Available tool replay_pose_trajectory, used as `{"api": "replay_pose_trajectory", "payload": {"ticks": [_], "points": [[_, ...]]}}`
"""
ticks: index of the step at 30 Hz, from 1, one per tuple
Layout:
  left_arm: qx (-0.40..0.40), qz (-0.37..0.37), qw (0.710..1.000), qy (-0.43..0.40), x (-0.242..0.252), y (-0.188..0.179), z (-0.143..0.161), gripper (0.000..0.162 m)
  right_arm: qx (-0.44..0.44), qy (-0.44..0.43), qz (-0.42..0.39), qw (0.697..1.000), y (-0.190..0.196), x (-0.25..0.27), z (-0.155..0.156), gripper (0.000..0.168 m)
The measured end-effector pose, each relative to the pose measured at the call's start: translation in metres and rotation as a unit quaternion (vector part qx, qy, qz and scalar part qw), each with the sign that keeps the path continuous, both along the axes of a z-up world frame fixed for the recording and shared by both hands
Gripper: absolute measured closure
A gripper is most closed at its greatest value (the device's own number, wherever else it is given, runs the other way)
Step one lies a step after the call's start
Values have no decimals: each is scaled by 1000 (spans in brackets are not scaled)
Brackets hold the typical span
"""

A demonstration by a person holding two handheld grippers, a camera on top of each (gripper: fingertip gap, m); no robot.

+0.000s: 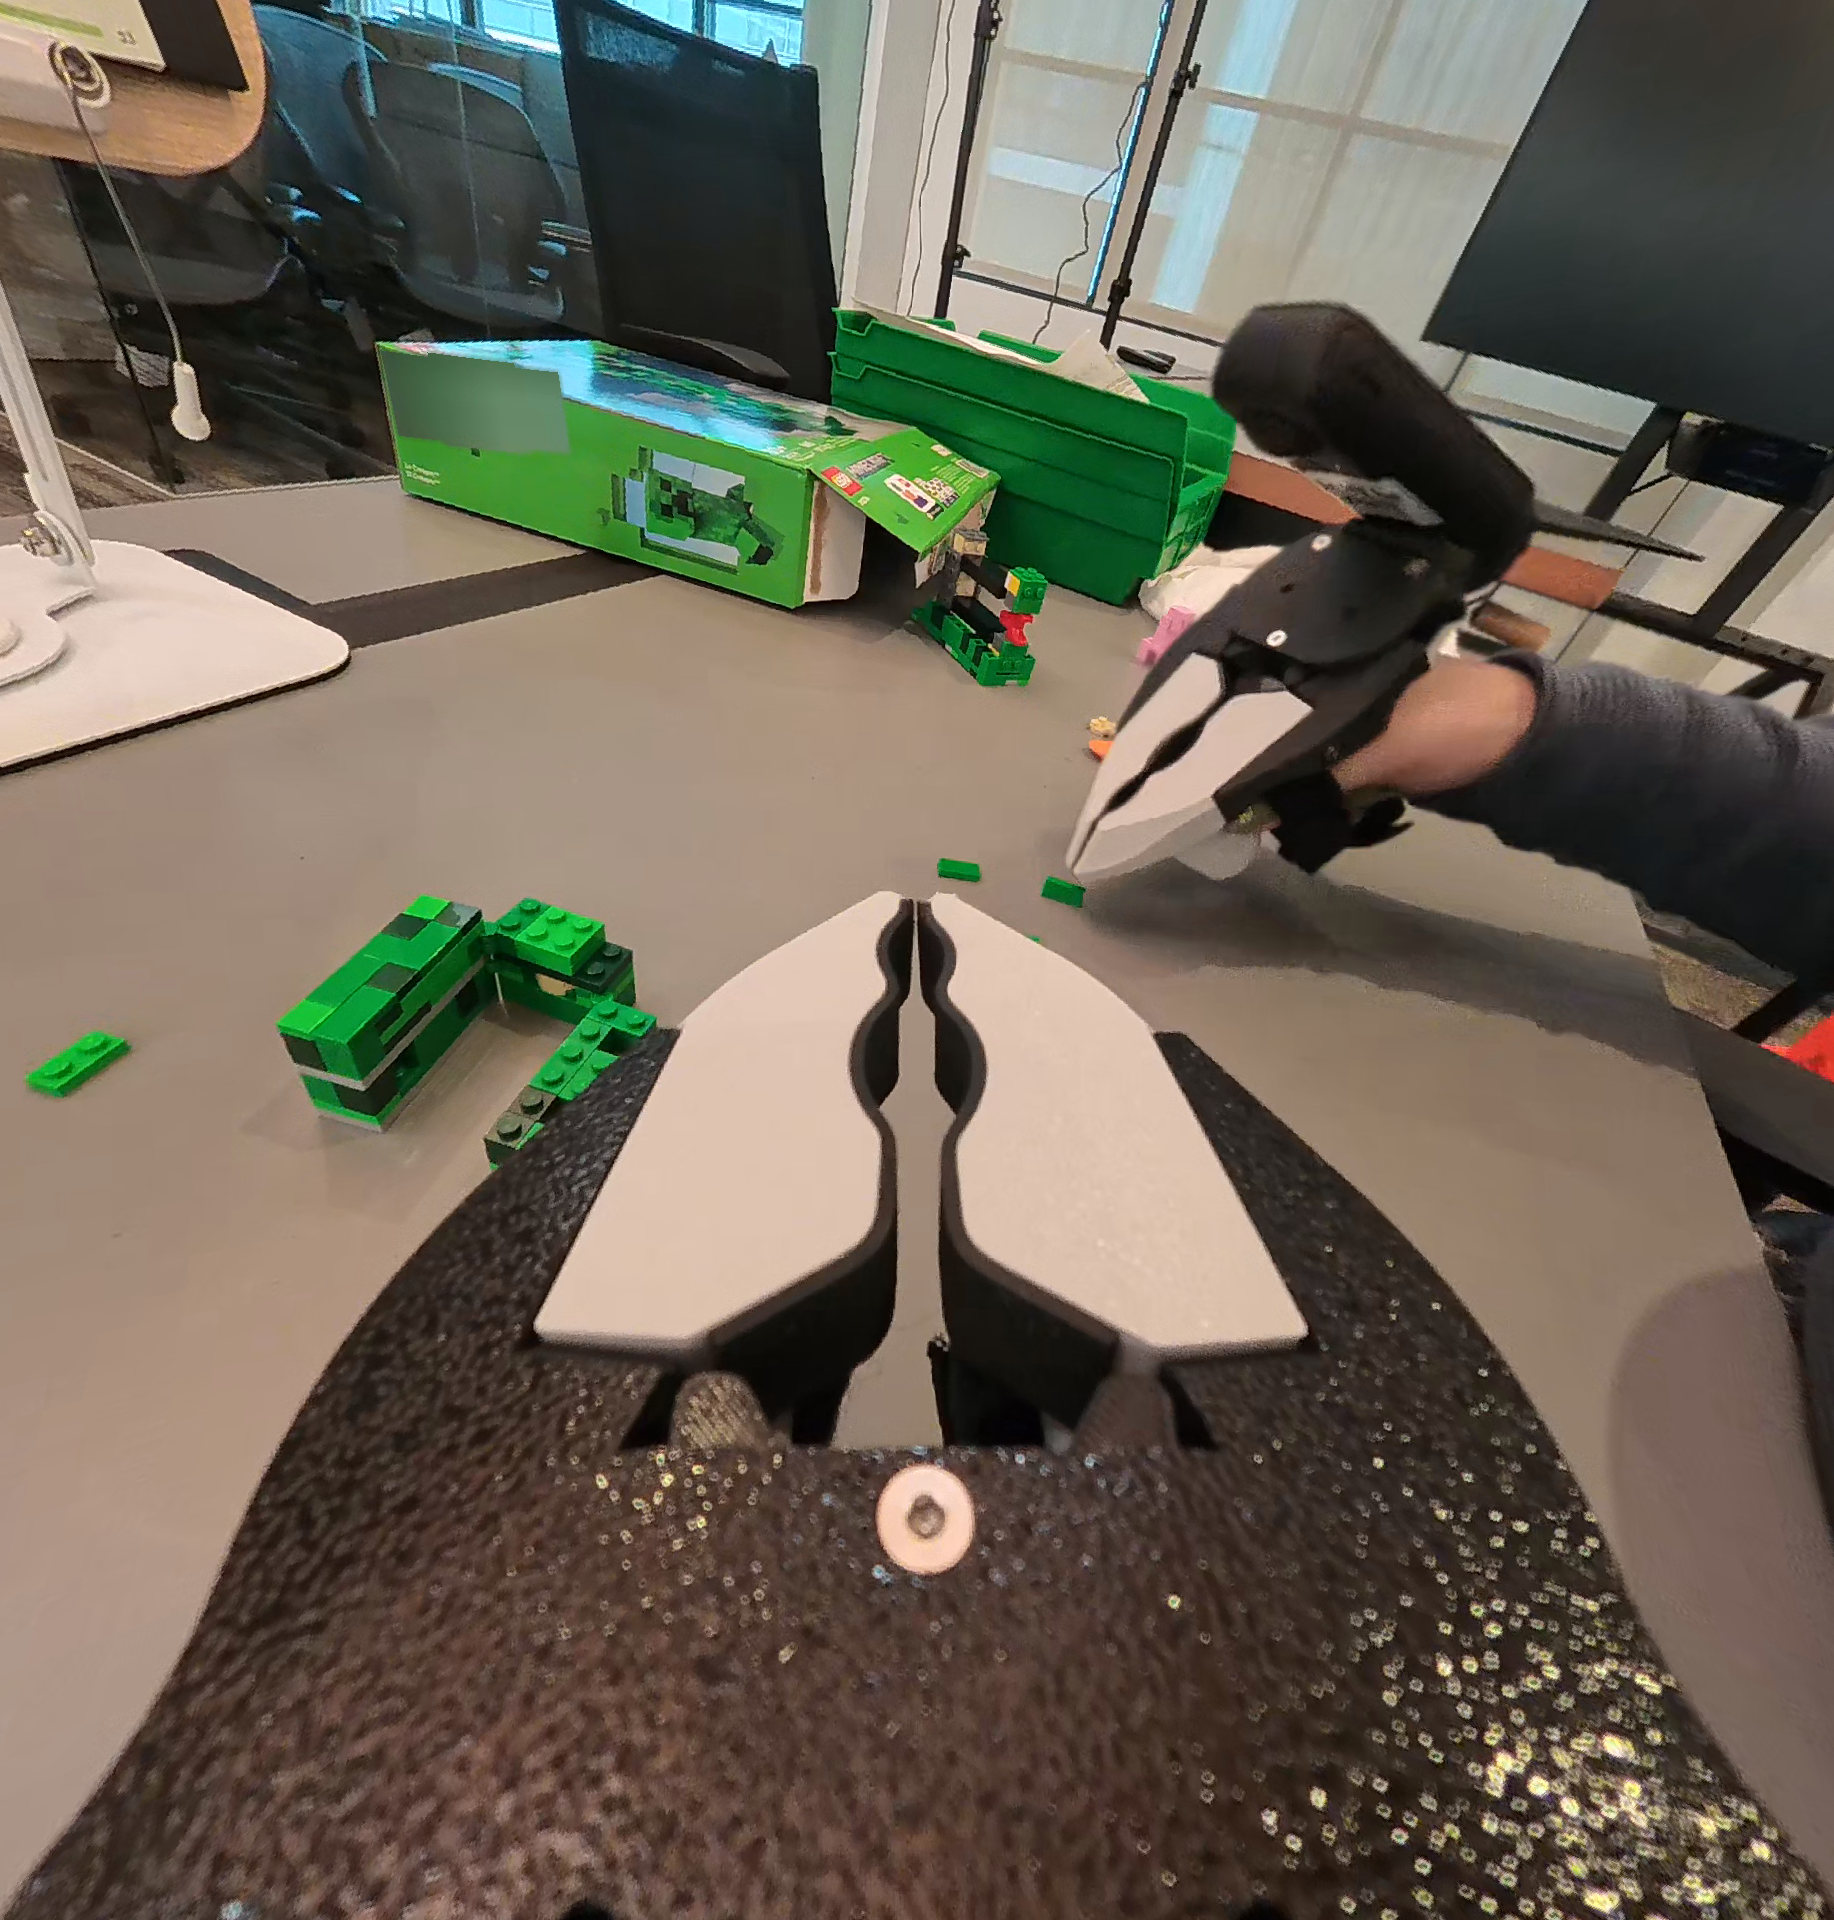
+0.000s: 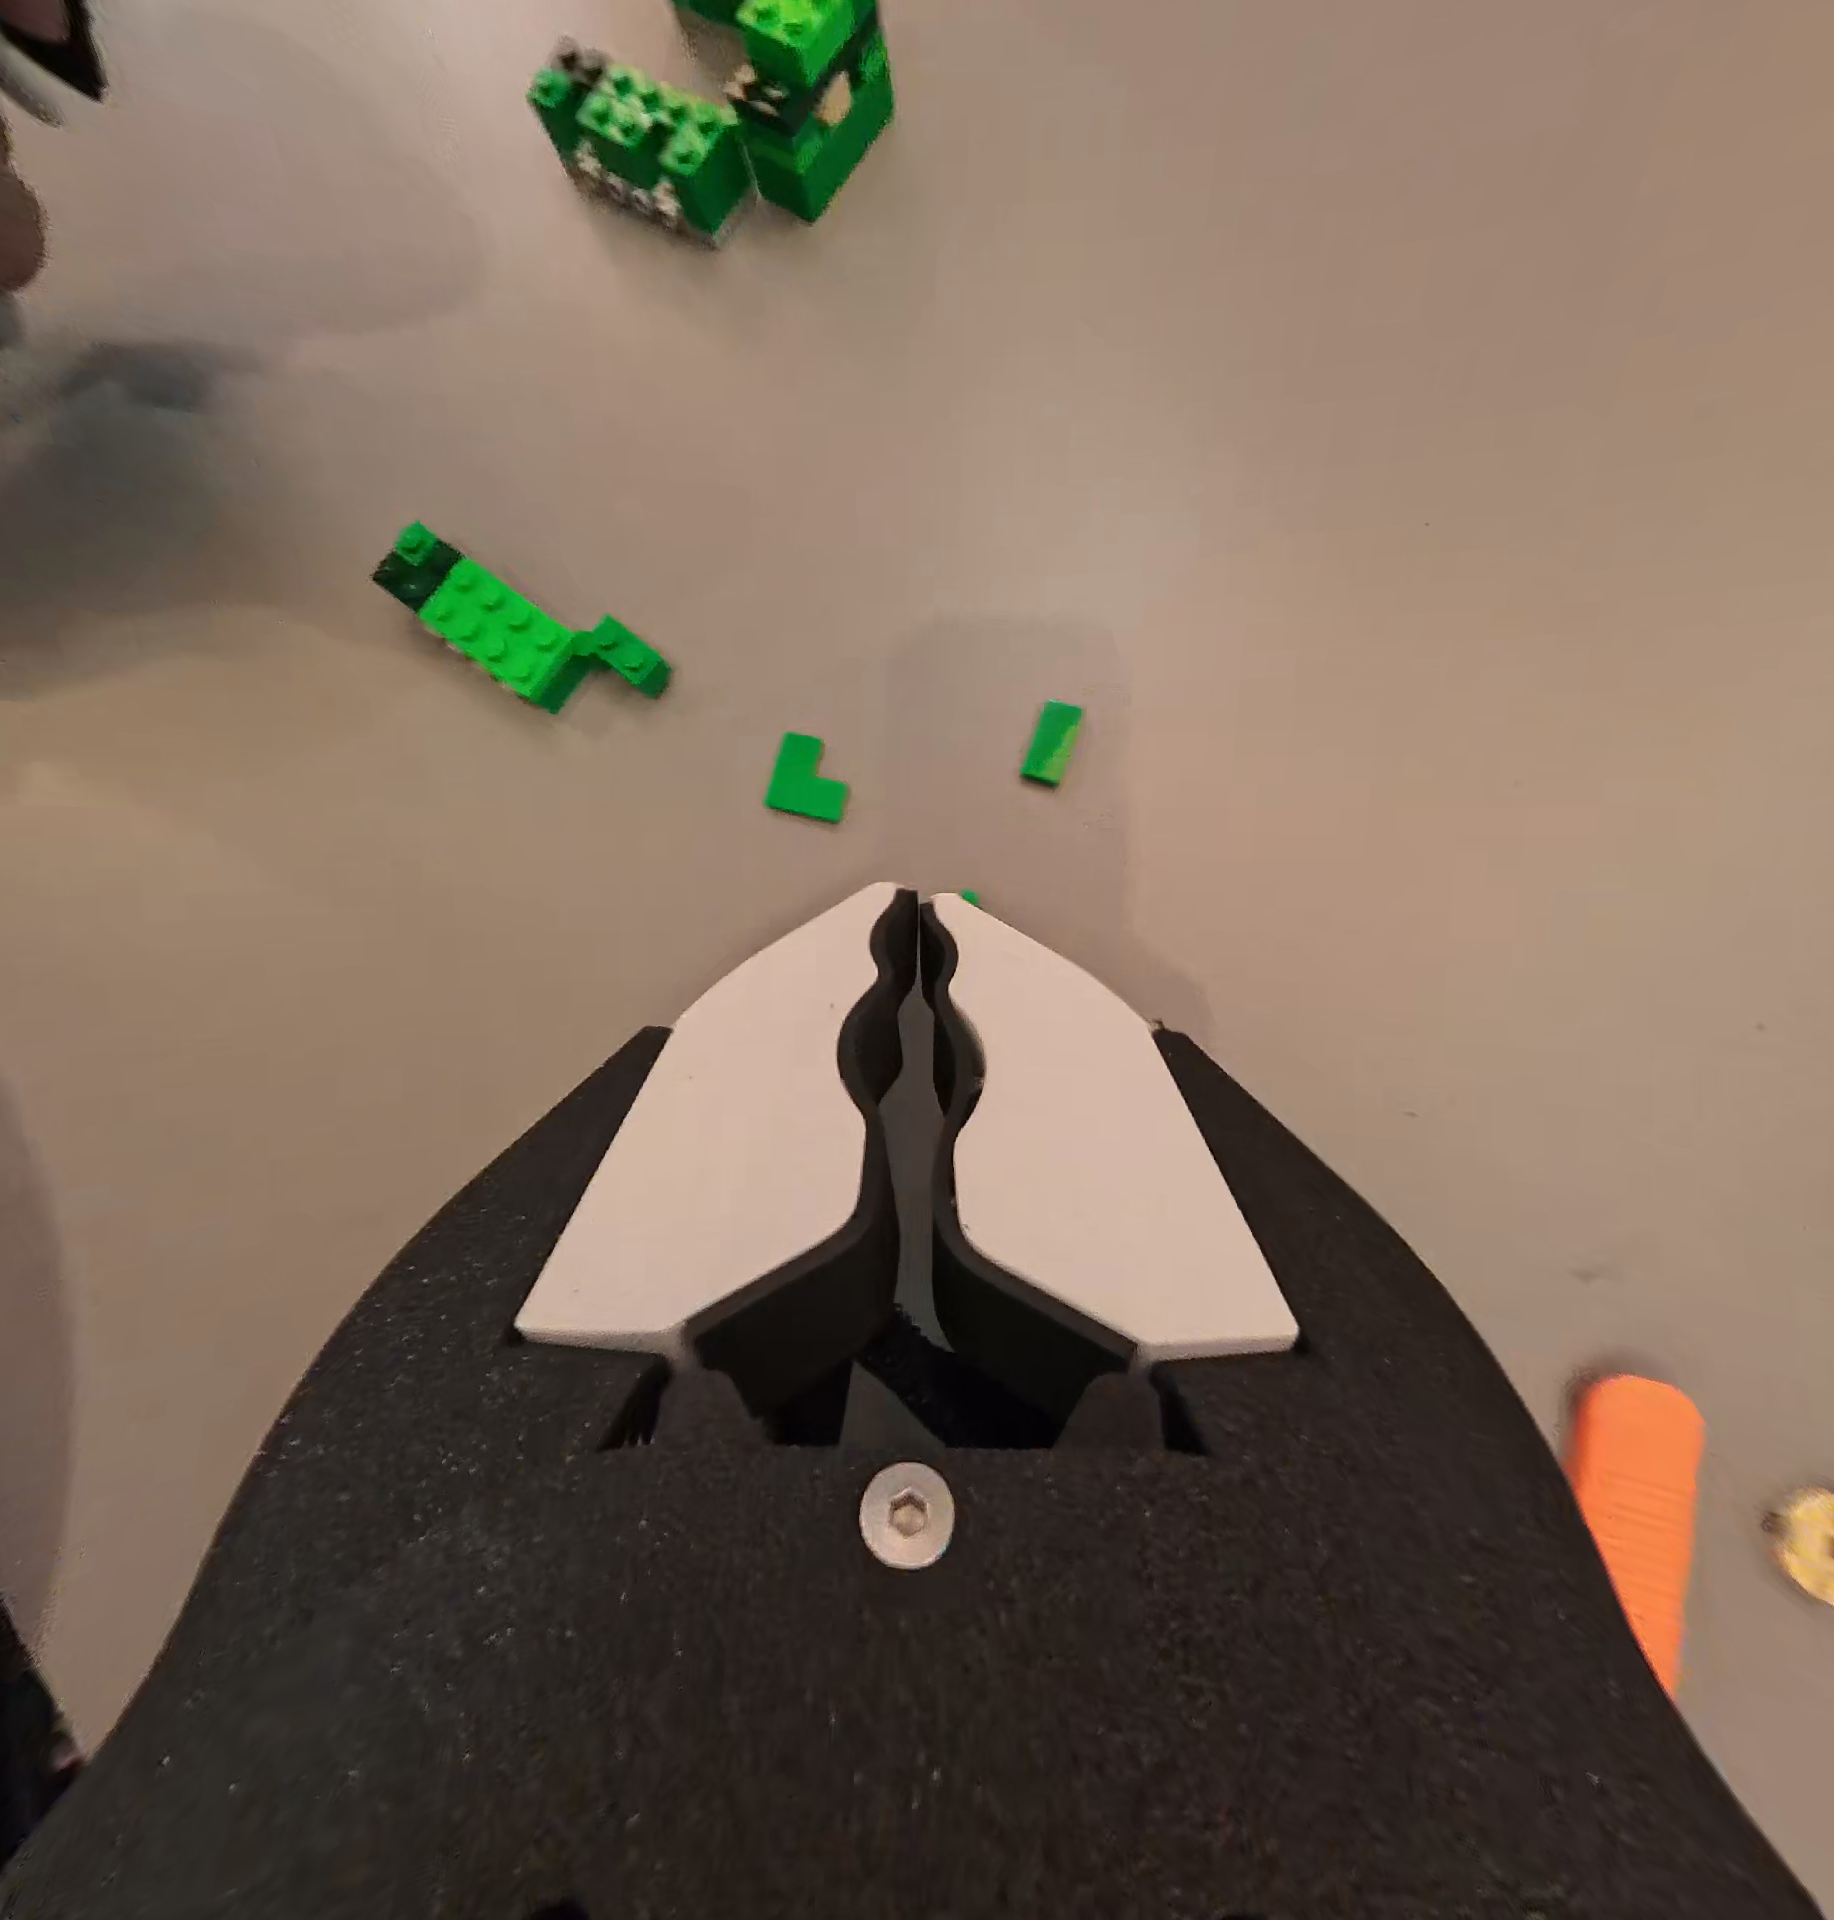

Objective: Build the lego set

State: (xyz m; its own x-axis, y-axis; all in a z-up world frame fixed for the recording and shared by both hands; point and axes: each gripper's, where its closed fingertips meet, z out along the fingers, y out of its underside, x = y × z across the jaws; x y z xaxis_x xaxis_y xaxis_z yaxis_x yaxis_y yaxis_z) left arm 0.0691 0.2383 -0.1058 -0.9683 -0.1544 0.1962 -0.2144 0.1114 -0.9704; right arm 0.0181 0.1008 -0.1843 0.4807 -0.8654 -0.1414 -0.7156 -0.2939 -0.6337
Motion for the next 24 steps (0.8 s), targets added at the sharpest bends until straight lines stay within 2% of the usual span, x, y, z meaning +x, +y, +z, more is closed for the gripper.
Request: {"api": "replay_pose_trajectory", "payload": {"ticks": [3,5,10,12,15,18,20,22,24], "points": [[1,0,1000,-3,-1,0,0,162,-45,-3,-7,999,-10,5,4,151],[0,-3,1000,-2,-2,-1,1,162,-62,0,-20,998,-9,5,4,147],[1,-5,1000,-6,-3,-1,2,162,-138,5,-49,989,-14,4,-10,147],[-1,-4,1000,-5,-3,0,2,162,-135,6,-53,989,-12,4,-12,148],[-3,-3,1000,-5,-2,0,3,162,-133,13,-49,990,-14,3,-12,163],[-1,-2,1000,-8,-2,0,4,162,-92,34,-18,995,-9,2,-9,166],[-2,-1,1000,-10,-2,1,5,162,-23,67,44,997,6,-5,-6,166],[-4,-2,1000,-11,-2,1,6,162,31,118,91,988,13,-14,-5,166],[-5,-2,1000,-10,-3,1,6,162,45,152,150,976,17,-24,-6,166]]}}
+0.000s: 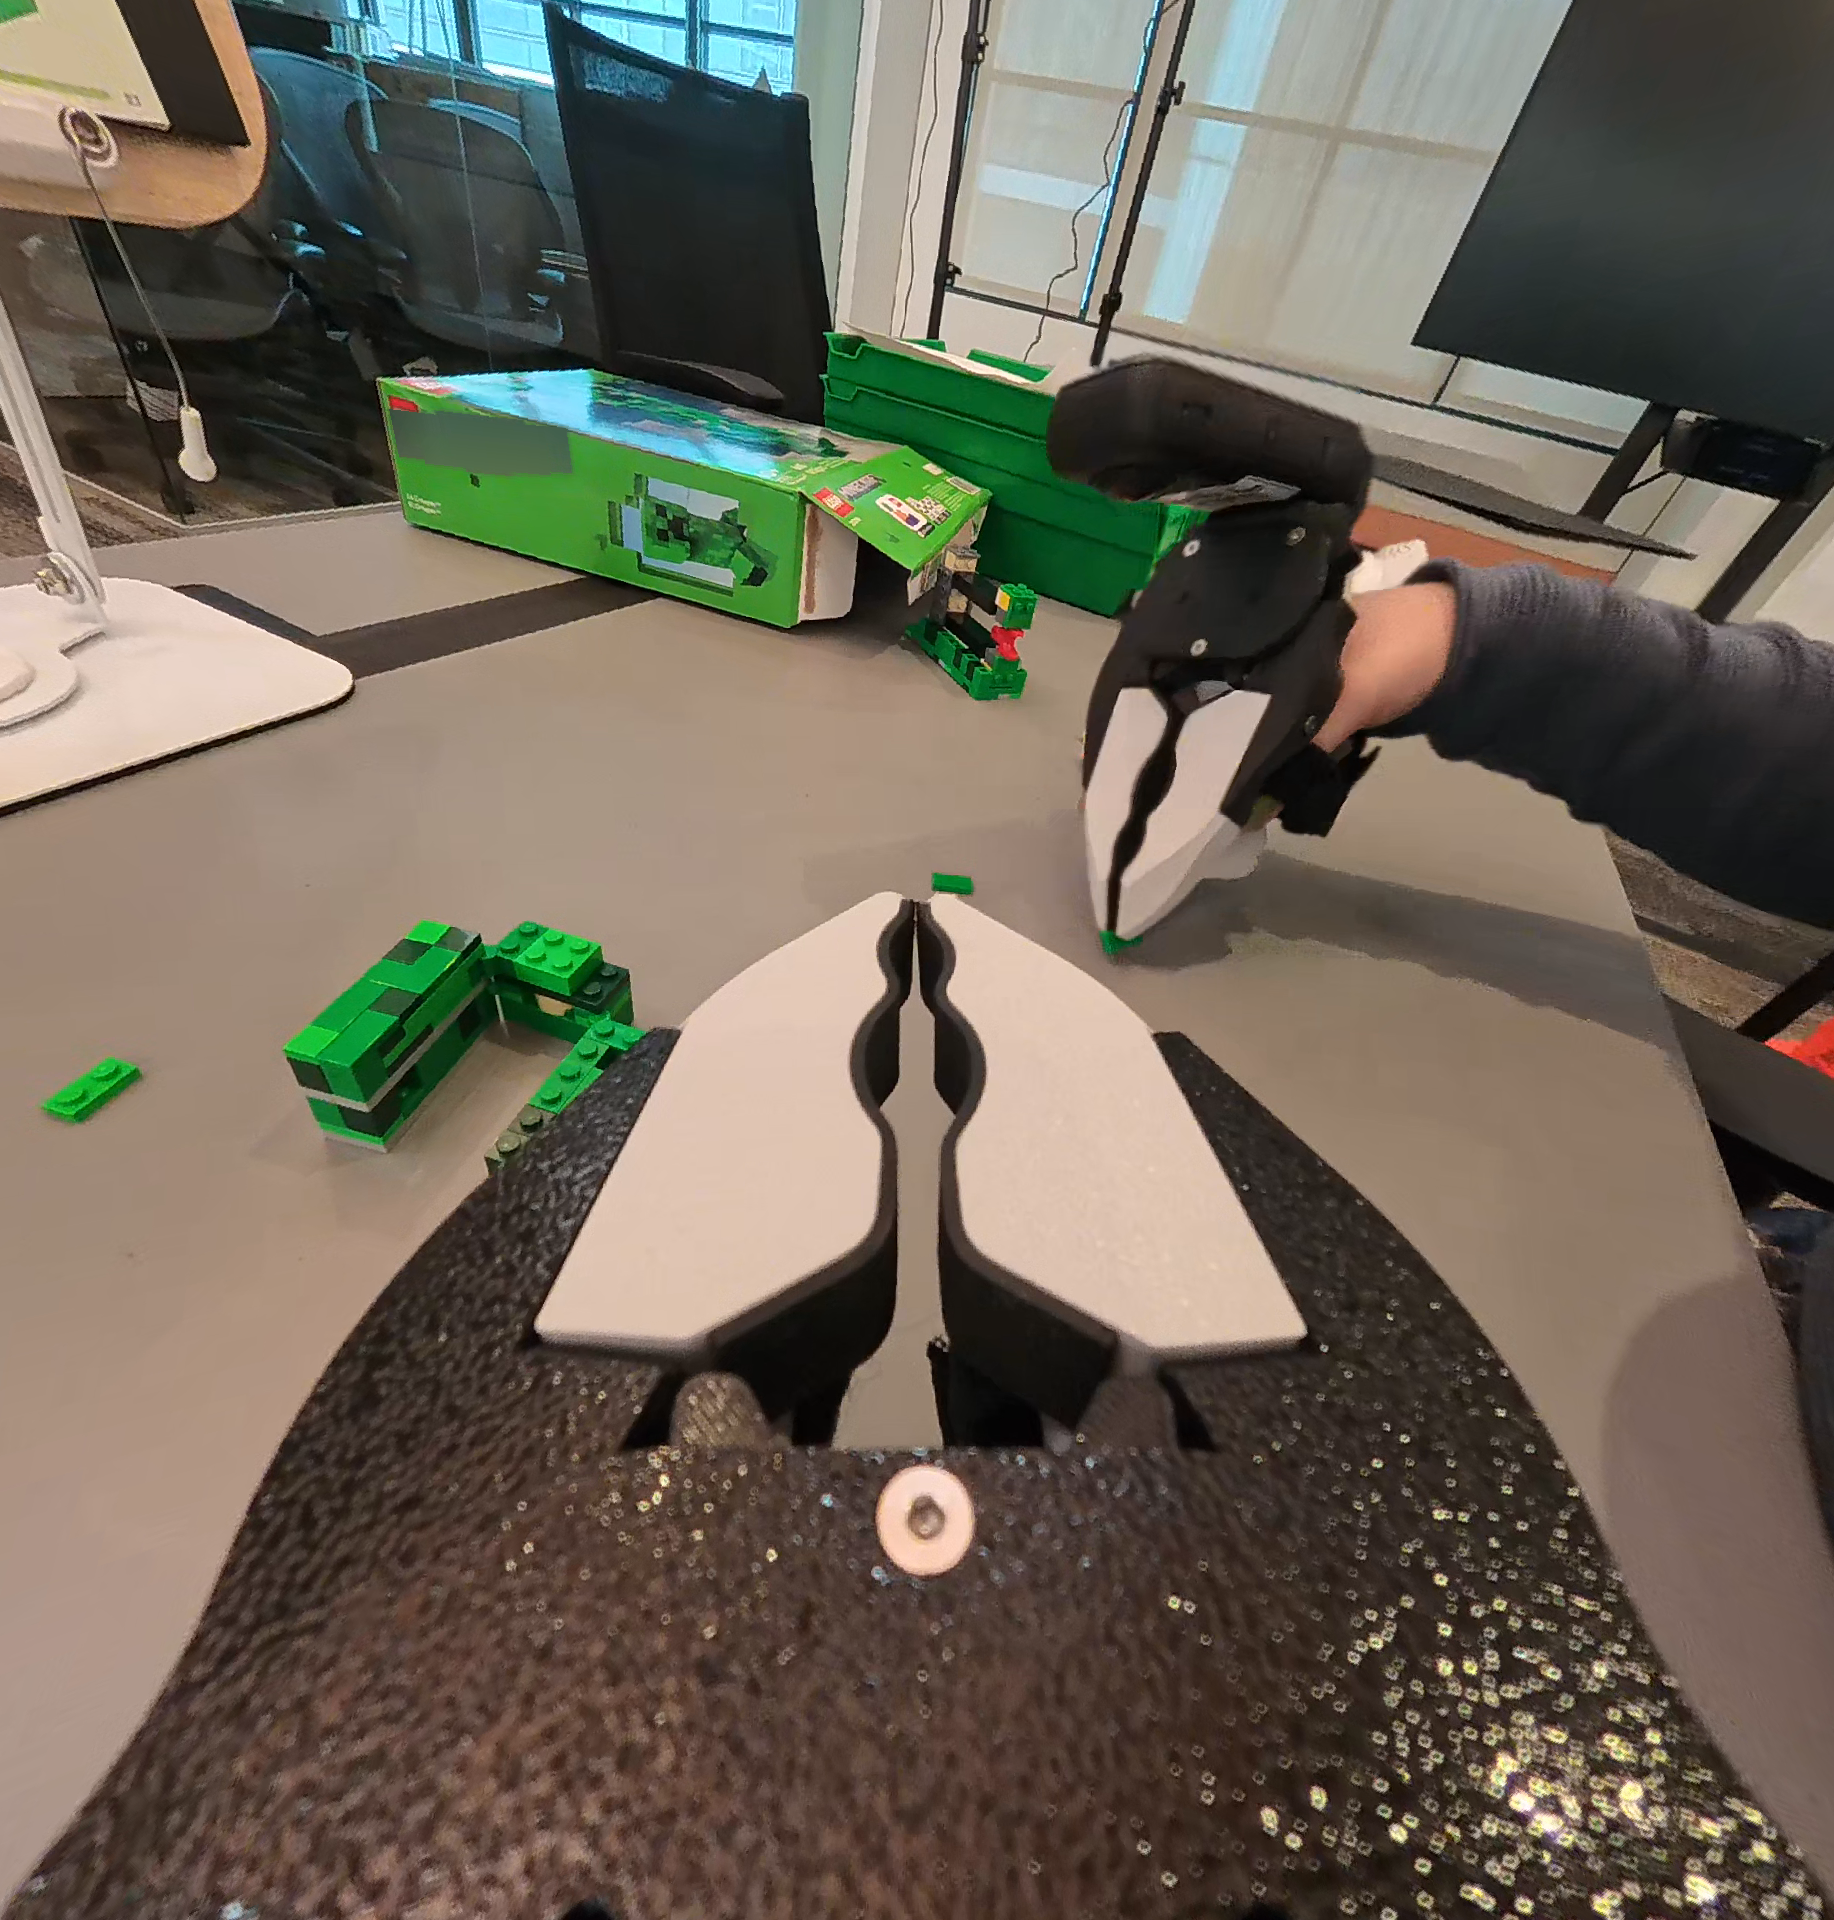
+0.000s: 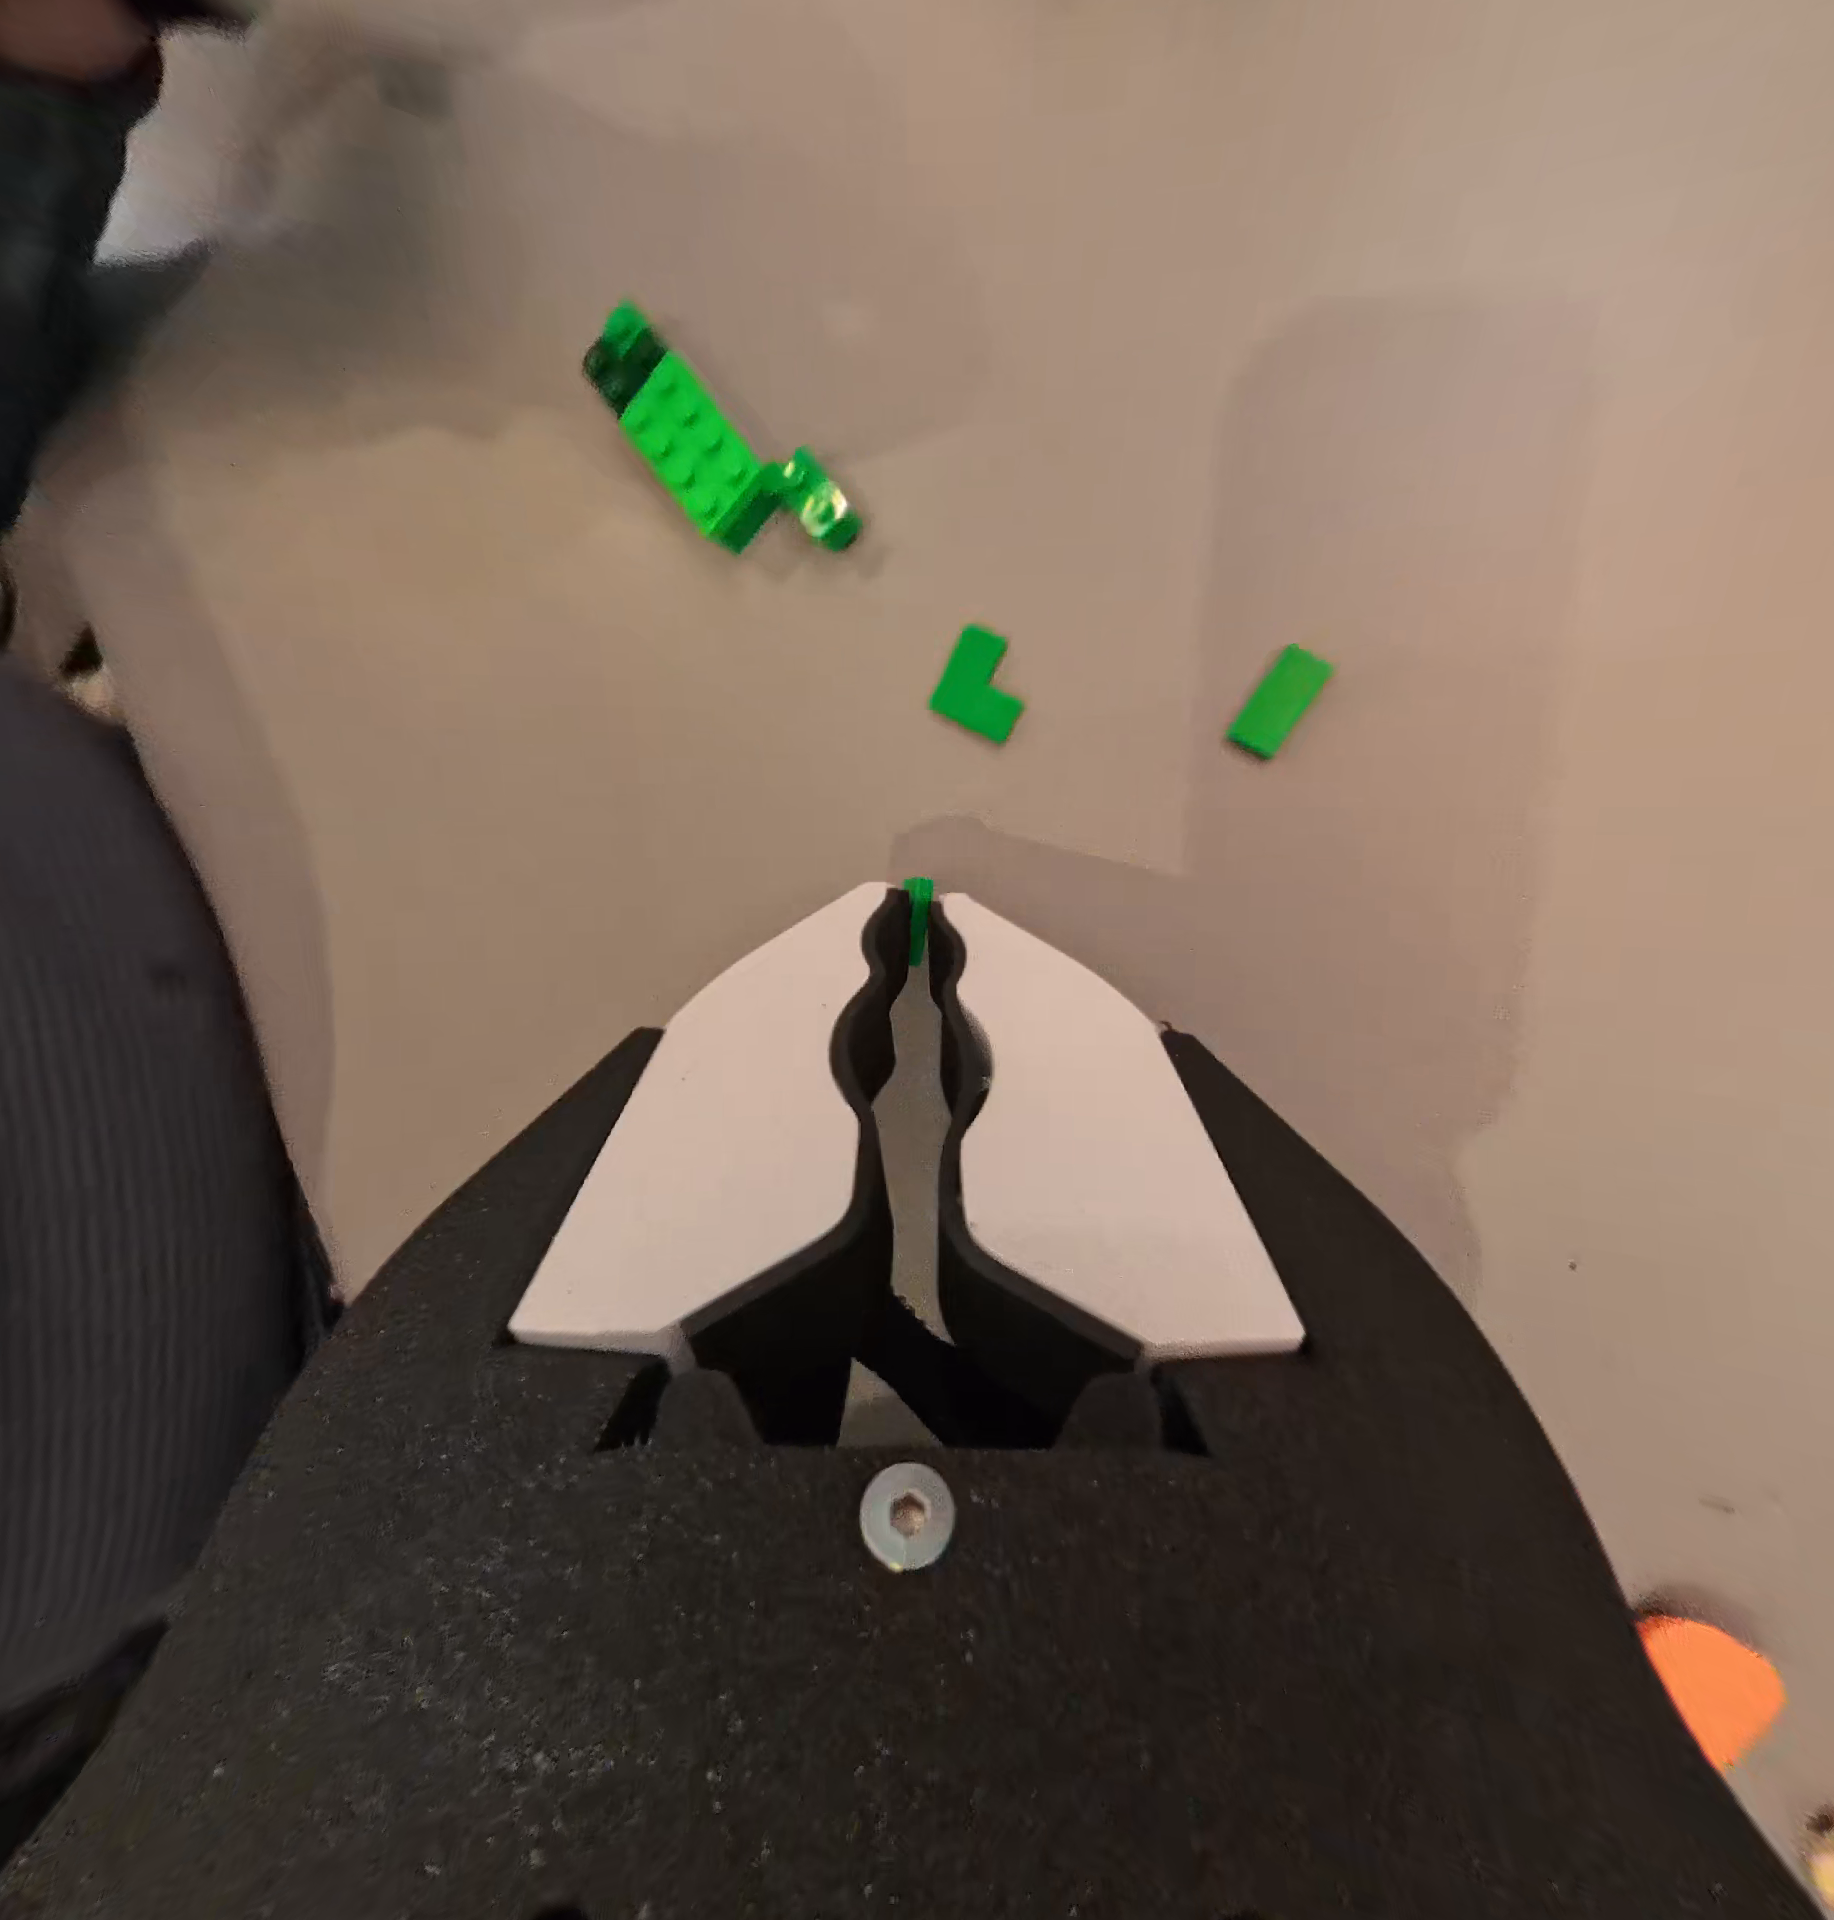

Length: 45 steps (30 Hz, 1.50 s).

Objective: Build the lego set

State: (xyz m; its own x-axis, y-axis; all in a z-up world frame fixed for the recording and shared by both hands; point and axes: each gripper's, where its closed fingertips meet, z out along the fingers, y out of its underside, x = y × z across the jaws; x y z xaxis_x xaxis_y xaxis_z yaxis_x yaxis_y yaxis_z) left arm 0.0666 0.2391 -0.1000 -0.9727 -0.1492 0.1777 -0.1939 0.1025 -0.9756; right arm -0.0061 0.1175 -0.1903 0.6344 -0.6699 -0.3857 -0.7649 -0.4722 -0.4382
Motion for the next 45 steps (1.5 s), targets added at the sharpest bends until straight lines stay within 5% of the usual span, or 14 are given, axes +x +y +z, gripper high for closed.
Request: {"api": "replay_pose_trajectory", "payload": {"ticks": [7,15,18,22,25,28,35,45], "points": [[3,-6,1000,-3,-3,-2,0,162,-43,7,113,993,2,-11,-6,164],[3,-7,1000,-4,-3,-2,0,162,-106,-47,99,988,-11,1,-3,146],[1,21,999,-24,5,3,3,162,-89,-153,62,982,-7,24,16,144],[29,120,990,-61,34,19,0,147,-78,-340,-88,933,-12,77,49,147],[33,175,976,-128,48,32,7,109,-125,-381,-213,891,-40,104,49,151],[46,219,958,-181,57,43,13,98,-106,-410,-262,867,-45,116,47,145],[79,267,942,-188,76,59,1,97,-122,-542,-268,787,-52,110,77,147],[79,254,960,-87,78,63,-8,99,-65,-609,-236,755,-30,96,91,154]]}}
